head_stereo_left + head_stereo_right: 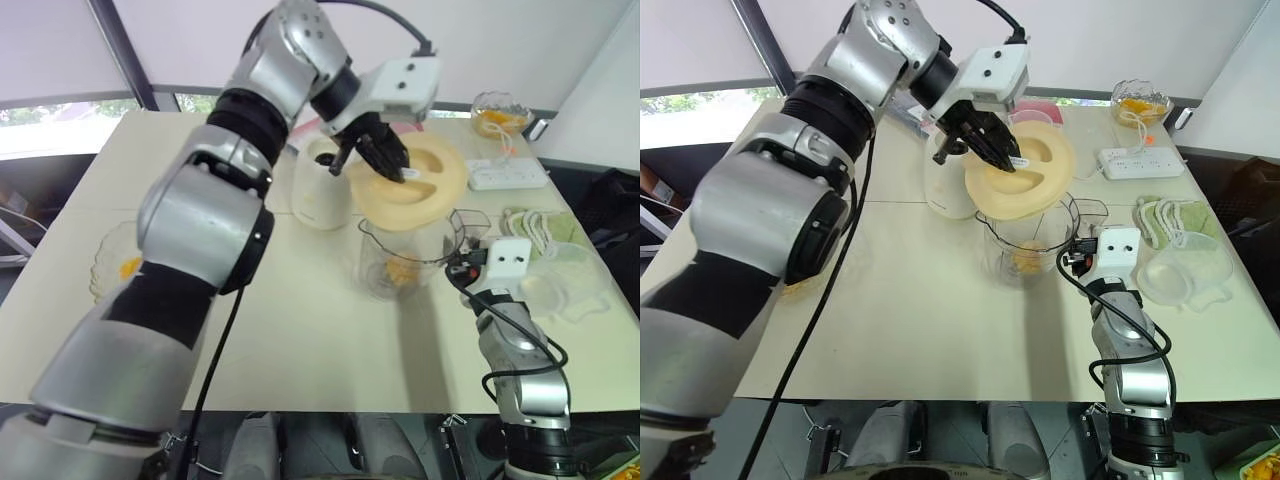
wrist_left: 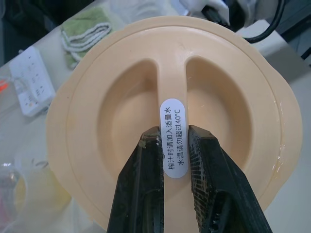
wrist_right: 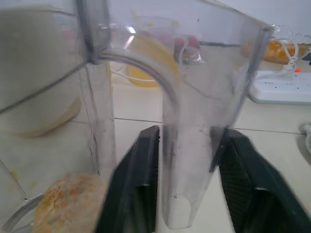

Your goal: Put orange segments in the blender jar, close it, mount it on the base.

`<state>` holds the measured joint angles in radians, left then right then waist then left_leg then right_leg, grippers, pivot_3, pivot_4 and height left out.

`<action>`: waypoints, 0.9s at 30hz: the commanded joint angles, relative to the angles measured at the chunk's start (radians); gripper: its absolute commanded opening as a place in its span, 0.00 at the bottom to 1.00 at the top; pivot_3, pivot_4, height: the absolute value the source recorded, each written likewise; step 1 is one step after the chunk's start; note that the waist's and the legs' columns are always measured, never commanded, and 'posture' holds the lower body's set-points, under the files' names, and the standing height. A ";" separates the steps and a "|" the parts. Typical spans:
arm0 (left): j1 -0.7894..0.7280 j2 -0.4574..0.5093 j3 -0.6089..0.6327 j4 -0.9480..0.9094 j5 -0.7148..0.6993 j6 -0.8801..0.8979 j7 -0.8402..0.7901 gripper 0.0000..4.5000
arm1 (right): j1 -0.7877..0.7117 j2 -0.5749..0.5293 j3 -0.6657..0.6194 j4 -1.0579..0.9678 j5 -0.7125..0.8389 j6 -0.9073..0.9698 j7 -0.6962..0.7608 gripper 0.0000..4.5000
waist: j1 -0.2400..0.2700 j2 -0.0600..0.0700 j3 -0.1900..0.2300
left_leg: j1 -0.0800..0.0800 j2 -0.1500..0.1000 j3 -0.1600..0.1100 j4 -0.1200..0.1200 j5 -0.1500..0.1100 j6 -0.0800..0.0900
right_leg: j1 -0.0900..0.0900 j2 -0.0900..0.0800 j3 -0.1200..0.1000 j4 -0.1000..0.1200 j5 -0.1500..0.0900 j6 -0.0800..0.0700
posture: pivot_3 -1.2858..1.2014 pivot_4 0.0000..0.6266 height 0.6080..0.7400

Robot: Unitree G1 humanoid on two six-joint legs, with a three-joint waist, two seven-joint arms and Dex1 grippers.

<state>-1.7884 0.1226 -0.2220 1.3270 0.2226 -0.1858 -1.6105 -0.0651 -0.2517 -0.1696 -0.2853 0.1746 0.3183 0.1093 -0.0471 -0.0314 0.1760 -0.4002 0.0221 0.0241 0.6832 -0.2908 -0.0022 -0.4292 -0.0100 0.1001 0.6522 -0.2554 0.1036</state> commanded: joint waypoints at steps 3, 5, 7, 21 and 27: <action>-0.030 -0.026 -0.029 -0.011 -0.012 0.004 -0.004 0.04 | -0.006 0.005 0.002 -0.024 -0.010 -0.001 -0.004 0.22 | 0.001 0.000 0.000 | 0.000 0.000 0.000 0.000 0.000 0.000 | 0.000 0.000 0.000 0.001 0.000 0.000 | 0.52 0.24 1.00; -0.027 -0.032 -0.042 -0.008 -0.009 0.013 -0.004 0.04 | -0.006 0.005 0.003 -0.023 -0.011 -0.003 -0.004 0.22 | 0.002 0.000 0.000 | 0.000 0.000 0.000 0.000 0.000 0.000 | 0.000 0.000 0.000 0.001 0.000 0.000 | 0.52 0.24 1.00; -0.024 -0.043 -0.060 -0.004 -0.014 0.023 -0.004 0.04 | -0.005 0.007 0.003 -0.024 -0.011 -0.003 -0.006 0.22 | 0.002 0.000 0.000 | 0.000 0.000 0.000 0.000 0.000 0.000 | 0.000 0.000 0.000 0.000 0.000 0.000 | 0.52 0.24 1.00; -0.012 -0.093 -0.125 0.012 0.000 0.112 -0.004 0.04 | 0.040 0.059 0.013 -0.063 -0.040 -0.028 -0.060 0.22 | 0.001 0.000 0.000 | 0.001 0.000 0.000 0.000 0.000 0.000 | 0.000 0.000 0.001 0.001 0.000 0.000 | 0.52 0.24 1.00; -0.005 -0.085 -0.110 0.014 0.030 0.111 0.013 0.04 | 0.079 0.088 0.019 -0.094 -0.058 -0.036 -0.083 0.22 | 0.002 0.001 0.000 | 0.001 0.000 0.000 0.000 0.000 0.000 | 0.000 0.000 0.001 0.001 0.000 0.000 | 0.52 0.24 1.00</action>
<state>-1.7840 0.0308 -0.3396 1.3431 0.2431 -0.0720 -1.6051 0.0017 -0.1722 -0.1567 -0.3429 0.1317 0.2917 0.0348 -0.0456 -0.0309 0.1756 -0.3995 0.0220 0.0243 0.6833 -0.2908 -0.0022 -0.4290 -0.0099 0.1007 0.6530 -0.2555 0.1033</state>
